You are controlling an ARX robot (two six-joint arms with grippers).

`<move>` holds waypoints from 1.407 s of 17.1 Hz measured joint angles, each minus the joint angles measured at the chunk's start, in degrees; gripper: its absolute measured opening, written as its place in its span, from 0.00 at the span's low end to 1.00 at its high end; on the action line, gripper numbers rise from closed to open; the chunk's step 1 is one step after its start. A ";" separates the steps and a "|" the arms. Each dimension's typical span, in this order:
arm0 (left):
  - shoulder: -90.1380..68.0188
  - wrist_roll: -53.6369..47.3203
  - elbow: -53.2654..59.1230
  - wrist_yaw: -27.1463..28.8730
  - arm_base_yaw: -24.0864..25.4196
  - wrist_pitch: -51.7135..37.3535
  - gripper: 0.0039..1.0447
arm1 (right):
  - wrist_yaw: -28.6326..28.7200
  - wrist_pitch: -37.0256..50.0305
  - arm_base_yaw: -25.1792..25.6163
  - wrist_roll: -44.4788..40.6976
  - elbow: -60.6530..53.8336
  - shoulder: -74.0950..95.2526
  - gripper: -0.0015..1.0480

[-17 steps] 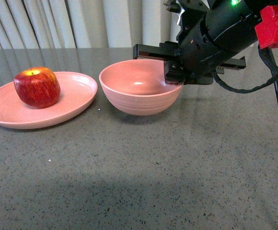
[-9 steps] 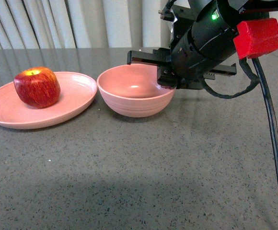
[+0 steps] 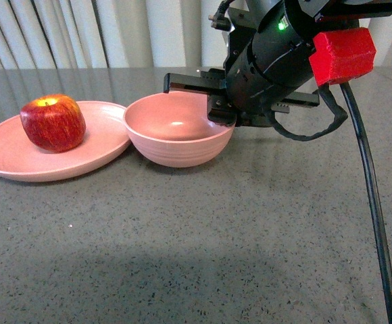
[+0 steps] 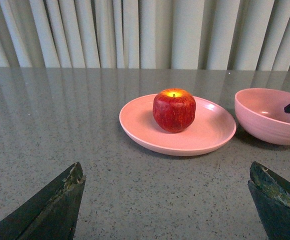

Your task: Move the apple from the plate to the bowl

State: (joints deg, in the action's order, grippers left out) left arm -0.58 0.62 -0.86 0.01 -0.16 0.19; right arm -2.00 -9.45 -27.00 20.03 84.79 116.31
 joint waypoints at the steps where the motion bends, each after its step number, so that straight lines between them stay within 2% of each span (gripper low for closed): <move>1: 0.00 0.00 0.00 0.00 0.00 0.00 0.94 | -0.24 0.00 0.00 0.00 0.00 0.20 0.04; 7: 0.00 -0.02 0.00 0.00 0.00 0.00 0.94 | -0.59 -0.79 0.00 0.24 0.42 0.74 0.04; 8: 0.00 0.00 0.00 0.00 0.00 0.00 0.94 | -0.57 -0.85 0.00 0.44 0.48 0.74 0.08; 15: 0.00 0.00 0.00 0.00 0.00 0.00 0.94 | 0.11 -0.48 0.07 0.79 0.44 -1.11 0.80; 17: 0.00 0.00 0.00 0.00 0.00 0.00 0.94 | 0.90 2.21 0.59 1.25 -1.79 -5.99 0.95; 18: 0.00 0.00 0.00 0.00 0.00 0.00 0.94 | 1.05 3.61 1.05 1.40 -3.34 -9.07 0.93; 20: 0.00 0.00 0.00 0.00 0.00 0.00 0.94 | 2.38 8.26 2.78 1.81 -8.98 -16.31 0.94; 22: 0.00 -0.02 0.00 0.00 0.00 0.00 0.94 | 2.21 18.25 6.05 2.36 -20.61 -27.10 0.94; 24: 0.00 0.00 0.00 0.00 0.00 0.00 0.94 | -0.39 28.11 11.39 0.28 -33.70 -41.18 0.94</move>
State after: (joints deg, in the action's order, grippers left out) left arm -0.58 0.62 -0.86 0.01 -0.16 0.19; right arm -2.39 18.65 -15.62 20.32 51.09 75.13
